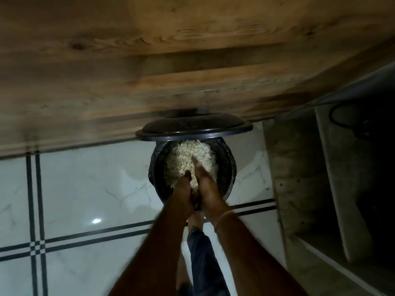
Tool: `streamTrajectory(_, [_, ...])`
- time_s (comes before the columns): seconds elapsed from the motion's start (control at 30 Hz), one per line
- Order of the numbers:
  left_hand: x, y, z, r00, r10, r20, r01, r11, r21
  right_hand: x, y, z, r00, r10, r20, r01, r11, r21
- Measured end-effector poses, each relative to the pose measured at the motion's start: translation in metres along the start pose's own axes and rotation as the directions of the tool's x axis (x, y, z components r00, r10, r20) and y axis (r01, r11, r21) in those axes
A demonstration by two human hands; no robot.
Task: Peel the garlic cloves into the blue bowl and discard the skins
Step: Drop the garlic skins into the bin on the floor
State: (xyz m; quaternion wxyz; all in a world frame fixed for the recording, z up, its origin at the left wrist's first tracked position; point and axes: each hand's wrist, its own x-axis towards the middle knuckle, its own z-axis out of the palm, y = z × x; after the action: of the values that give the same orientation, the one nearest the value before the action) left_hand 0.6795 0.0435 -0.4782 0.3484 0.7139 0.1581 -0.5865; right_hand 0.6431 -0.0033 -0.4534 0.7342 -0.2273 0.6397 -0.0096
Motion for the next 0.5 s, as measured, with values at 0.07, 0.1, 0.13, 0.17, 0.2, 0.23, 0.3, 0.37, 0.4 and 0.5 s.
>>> streamTrajectory(0.07, [-0.015,0.004,0.007,0.998,0.06,0.017,-0.059,0.998,-0.007,-0.02,-0.001,-0.002,0.998,0.041,0.053,-0.041,0.999,-0.01])
streamTrajectory(0.1, [-0.019,0.003,0.006,0.993,0.113,-0.022,-0.112,0.992,0.055,-0.03,-0.002,-0.002,0.995,0.029,0.098,-0.031,0.999,0.016])
streamTrajectory(0.13, [-0.026,0.001,0.0,0.986,0.156,-0.067,-0.142,0.974,0.174,-0.042,-0.003,-0.004,0.993,-0.015,0.113,0.008,0.998,0.058])
streamTrajectory(0.17, [-0.029,-0.004,-0.005,0.974,0.201,-0.106,-0.159,0.935,0.317,-0.062,-0.009,-0.009,0.994,-0.06,0.096,0.048,0.991,0.122])
streamTrajectory(0.2, [-0.042,-0.003,-0.011,0.983,0.152,-0.103,-0.103,0.92,0.377,-0.08,-0.014,-0.015,0.995,-0.087,0.057,0.077,0.985,0.155])
streamTrajectory(0.23, [-0.055,-0.003,-0.015,0.981,0.171,-0.091,-0.122,0.91,0.396,-0.098,-0.015,-0.024,0.993,-0.102,0.061,0.091,0.982,0.168])
streamTrajectory(0.3, [-0.11,0.007,-0.02,0.952,0.297,-0.079,-0.231,0.86,0.455,-0.141,-0.013,-0.042,0.983,-0.185,-0.017,0.186,0.982,0.023])
streamTrajectory(0.37, [-0.173,0.013,-0.017,0.891,0.453,-0.02,-0.37,0.752,0.545,-0.187,-0.006,-0.065,0.957,-0.283,-0.06,0.274,0.954,-0.125])
streamTrajectory(0.4, [-0.204,0.012,-0.013,0.873,0.487,0.012,-0.404,0.709,0.578,-0.213,-0.002,-0.078,0.933,-0.354,-0.065,0.336,0.922,-0.193])
streamTrajectory(0.5, [-0.299,0.002,0.01,0.808,0.57,0.151,-0.5,0.527,0.687,-0.302,0.007,-0.12,0.85,-0.519,-0.092,0.467,0.822,-0.325])
